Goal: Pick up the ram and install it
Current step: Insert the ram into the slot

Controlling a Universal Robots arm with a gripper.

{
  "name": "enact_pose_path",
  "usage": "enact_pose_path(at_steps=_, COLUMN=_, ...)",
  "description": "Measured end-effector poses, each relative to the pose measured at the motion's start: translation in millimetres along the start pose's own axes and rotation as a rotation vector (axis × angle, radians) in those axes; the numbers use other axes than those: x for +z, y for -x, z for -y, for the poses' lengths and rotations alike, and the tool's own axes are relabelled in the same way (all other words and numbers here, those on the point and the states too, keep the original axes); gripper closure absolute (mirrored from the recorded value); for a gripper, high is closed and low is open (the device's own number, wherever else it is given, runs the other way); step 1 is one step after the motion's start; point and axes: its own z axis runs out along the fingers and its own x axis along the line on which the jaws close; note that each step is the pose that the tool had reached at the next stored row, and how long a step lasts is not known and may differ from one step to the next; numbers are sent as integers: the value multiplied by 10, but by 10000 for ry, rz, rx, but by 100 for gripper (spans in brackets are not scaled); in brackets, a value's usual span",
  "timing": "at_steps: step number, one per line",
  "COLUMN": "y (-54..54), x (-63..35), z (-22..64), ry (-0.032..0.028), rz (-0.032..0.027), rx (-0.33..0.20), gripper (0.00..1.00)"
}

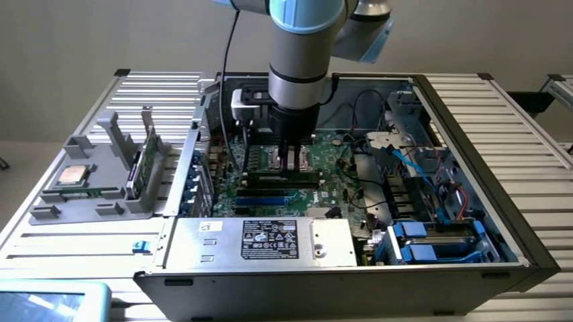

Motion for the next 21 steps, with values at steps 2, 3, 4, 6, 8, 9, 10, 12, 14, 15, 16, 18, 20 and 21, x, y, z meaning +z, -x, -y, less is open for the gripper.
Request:
enact_pose_path(at_steps=2, y=0, x=0, z=0, ry=1, rz=-2, rx=-35, gripper=89)
enact_pose_path(at_steps=3, y=0, x=0, z=0, ry=1, rz=-2, rx=-41, gripper=89)
enact_pose_path(at_steps=4, y=0, x=0, z=0, ry=2, rz=-2, rx=-51, gripper=89)
enact_pose_path(at_steps=6, y=0, x=0, z=0, ry=5, rz=-4, rx=-102, gripper=89)
enact_pose_path(at_steps=8, y=0, x=0, z=0, ry=6, rz=-5, rx=-121, gripper=89)
enact_pose_path(at_steps=9, y=0, x=0, z=0, ry=6, rz=-5, rx=-123, gripper=89)
enact_pose_path(at_steps=10, y=0, x=0, z=0, ry=6, rz=-5, rx=-123, gripper=89)
enact_pose_path(at_steps=12, y=0, x=1, z=0, ry=6, rz=-6, rx=-122, gripper=89)
enact_pose_path(at_steps=14, y=0, x=1, z=0, ry=5, rz=-4, rx=-100, gripper=89)
enact_pose_path(at_steps=15, y=0, x=2, z=1, ry=4, rz=-2, rx=-84, gripper=89)
enact_pose_path(at_steps=16, y=0, x=2, z=1, ry=2, rz=-2, rx=-70, gripper=89)
enact_pose_path(at_steps=18, y=0, x=2, z=1, ry=2, rz=-1, rx=-56, gripper=89)
enact_pose_path(at_steps=20, y=-1, x=3, z=2, ry=-5, rz=-3, rx=-56, gripper=89)
enact_pose_path(at_steps=21, y=-1, x=3, z=1, ry=-5, rz=-3, rx=-56, gripper=89)
